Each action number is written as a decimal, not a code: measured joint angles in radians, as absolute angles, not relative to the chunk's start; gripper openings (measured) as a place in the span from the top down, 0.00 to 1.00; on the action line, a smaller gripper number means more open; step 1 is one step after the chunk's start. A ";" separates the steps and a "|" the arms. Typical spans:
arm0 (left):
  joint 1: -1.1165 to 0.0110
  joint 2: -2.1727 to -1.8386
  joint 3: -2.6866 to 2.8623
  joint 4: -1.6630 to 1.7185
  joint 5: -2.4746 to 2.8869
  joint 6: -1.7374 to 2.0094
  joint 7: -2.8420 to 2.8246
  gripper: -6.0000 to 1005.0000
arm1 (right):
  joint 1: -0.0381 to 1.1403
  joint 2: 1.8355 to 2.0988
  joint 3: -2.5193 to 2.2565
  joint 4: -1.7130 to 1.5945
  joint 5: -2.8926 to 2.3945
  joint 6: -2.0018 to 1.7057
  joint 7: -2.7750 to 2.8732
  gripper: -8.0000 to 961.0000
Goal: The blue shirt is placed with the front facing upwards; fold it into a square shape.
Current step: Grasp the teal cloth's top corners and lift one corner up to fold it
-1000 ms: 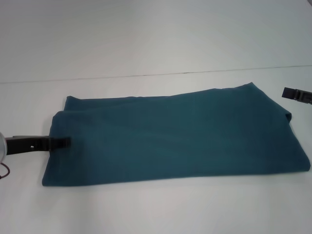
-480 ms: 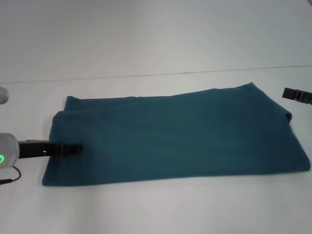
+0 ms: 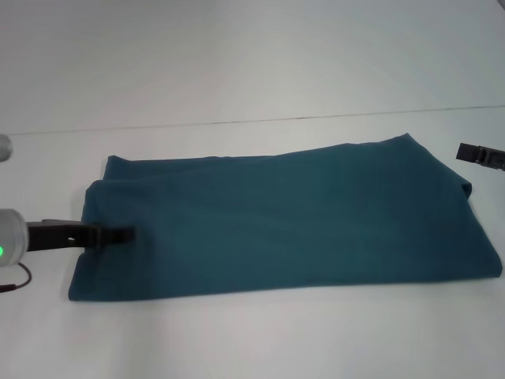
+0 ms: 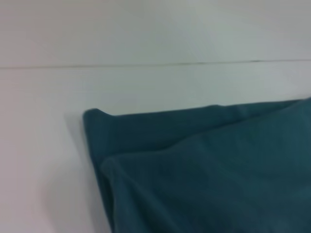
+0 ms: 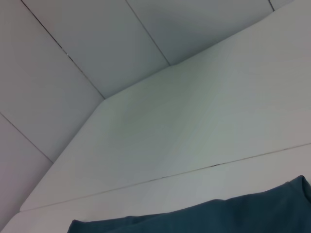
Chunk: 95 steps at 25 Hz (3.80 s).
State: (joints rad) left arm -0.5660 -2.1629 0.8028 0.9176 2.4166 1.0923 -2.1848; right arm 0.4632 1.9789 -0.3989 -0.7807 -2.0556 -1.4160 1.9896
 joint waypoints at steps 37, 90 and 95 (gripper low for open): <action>-0.476 -2.114 0.562 1.022 2.465 1.422 -2.282 0.31 | 0.467 1.973 -0.399 -0.779 -2.055 -1.415 1.988 0.06; -0.607 -2.102 0.624 0.852 2.608 1.360 -2.373 0.31 | 0.434 1.968 -0.386 -0.785 -2.038 -1.431 1.993 0.06; -0.619 -2.111 0.630 0.851 2.600 1.336 -2.371 0.31 | 0.434 1.968 -0.386 -0.785 -2.038 -1.433 1.993 0.06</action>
State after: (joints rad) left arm -0.6186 -2.1106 0.6299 0.8514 2.6002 1.3362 -2.3708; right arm 0.4339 1.9680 -0.3865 -0.7854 -2.0384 -1.4325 1.9927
